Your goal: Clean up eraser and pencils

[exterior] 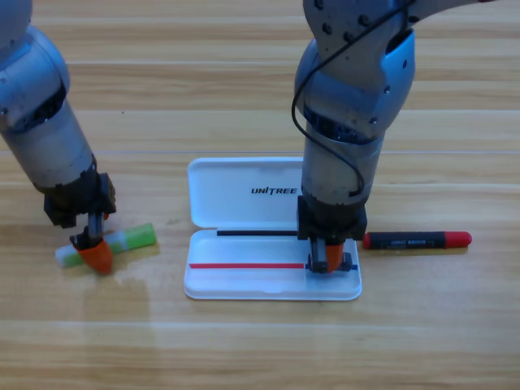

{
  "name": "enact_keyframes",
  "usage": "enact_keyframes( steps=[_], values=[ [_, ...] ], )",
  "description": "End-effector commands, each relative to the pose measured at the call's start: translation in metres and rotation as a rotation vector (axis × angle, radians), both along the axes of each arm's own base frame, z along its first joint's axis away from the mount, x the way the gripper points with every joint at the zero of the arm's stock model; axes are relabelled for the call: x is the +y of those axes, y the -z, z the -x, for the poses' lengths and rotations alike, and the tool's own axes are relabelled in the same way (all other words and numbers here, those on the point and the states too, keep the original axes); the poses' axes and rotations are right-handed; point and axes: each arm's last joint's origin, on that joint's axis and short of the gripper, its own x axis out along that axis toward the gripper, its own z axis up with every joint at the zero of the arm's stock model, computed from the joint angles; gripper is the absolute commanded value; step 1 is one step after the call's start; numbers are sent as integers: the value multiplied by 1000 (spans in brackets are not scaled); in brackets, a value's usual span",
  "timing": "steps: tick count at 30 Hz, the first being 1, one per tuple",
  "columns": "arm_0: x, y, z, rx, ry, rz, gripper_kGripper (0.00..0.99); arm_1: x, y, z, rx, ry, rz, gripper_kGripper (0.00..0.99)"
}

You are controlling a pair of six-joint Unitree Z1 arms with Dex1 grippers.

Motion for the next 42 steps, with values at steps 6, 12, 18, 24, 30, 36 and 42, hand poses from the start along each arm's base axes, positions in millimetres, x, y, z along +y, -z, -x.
enact_keyframes(
  steps=[6, 12, 18, 24, 30, 36, 42],
  values=[
    [6, 24, -4, 56, -20, -15, 813, -6, -11, 22, 6, -17, 15, 772],
    [7, 30, -2, 61, -22, -19, 808, -29, -62, 38, -43, -5, -69, 908],
    [6, 40, -3, 84, -1, -35, 666, -62, -94, 56, -66, -6, -112, 936],
    [6, 42, -4, 85, 31, -41, 416, -96, -65, 46, 7, 13, -12, 946],
    [5, 33, -6, 70, 52, -29, 0, -118, -20, 15, 10, 32, 15, 983],
    [11, -26, 7, -11, 50, 6, 0, -122, 4, -18, -28, 36, -2, 986],
    [2, -98, 27, -89, 83, 47, 0, -117, 20, -42, -33, 14, 7, 985]
  ],
)
